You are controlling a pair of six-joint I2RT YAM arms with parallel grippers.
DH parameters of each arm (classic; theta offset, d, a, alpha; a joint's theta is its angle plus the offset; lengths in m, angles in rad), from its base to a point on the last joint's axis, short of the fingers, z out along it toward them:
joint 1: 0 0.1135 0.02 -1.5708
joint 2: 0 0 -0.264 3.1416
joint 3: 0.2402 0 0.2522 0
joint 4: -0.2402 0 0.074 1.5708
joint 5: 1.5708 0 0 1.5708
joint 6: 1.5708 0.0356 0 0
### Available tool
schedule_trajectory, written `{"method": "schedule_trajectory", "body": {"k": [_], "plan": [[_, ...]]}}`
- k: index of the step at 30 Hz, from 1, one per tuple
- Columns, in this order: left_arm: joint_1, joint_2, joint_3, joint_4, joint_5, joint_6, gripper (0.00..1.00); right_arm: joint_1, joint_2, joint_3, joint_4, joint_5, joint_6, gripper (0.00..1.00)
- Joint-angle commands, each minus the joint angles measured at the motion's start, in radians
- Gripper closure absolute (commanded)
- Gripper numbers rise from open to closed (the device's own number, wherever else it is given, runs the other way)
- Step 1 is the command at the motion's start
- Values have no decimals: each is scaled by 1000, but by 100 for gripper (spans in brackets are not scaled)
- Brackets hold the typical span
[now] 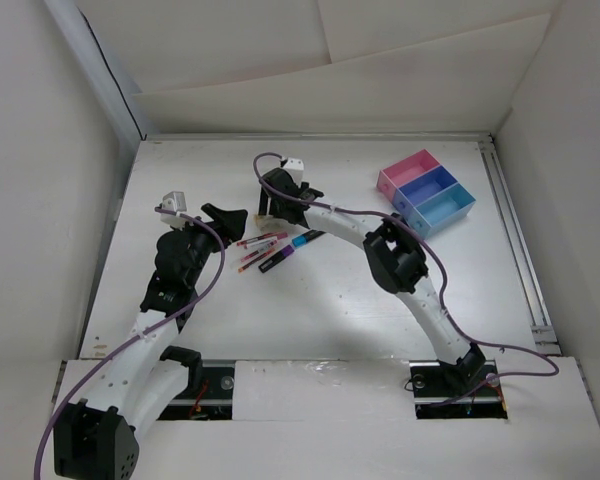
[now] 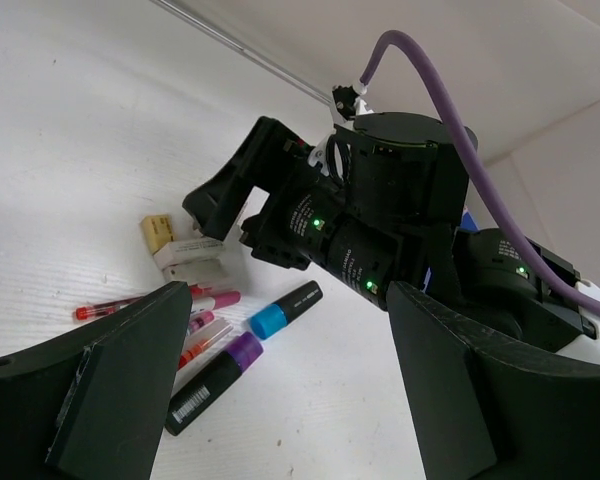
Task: Sort the stationery into containers
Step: Grab a piece of stationery with the right arm
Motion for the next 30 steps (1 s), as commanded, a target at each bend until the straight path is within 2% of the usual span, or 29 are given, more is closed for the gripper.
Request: {"method": "schedule_trajectory", "body": {"k": [1,2,6,9,13,22,30], "plan": [[-6,-18,-5,60,13,-5,23,1,22,53,3,23,1,18],[-6,-18,-5,60,13,-5,23,1,22,53,3,23,1,30],[-6,-18,-5,60,13,-5,23,1,10,40,3,23,1,62],[-6,-18,-14,60,13,-5,23,1,-13,11,25,41,1,76],[-6,-18,-14,70,22,-5,23,-19,-46,-12,43,41,1,83],[-6,-8,-23,80,22,-5,23,-49,-188,-85,103,-9,-17,83],[-6,10,-23,80,40,-5,23,-152,-420,-292,166,-19,-26,83]]}}
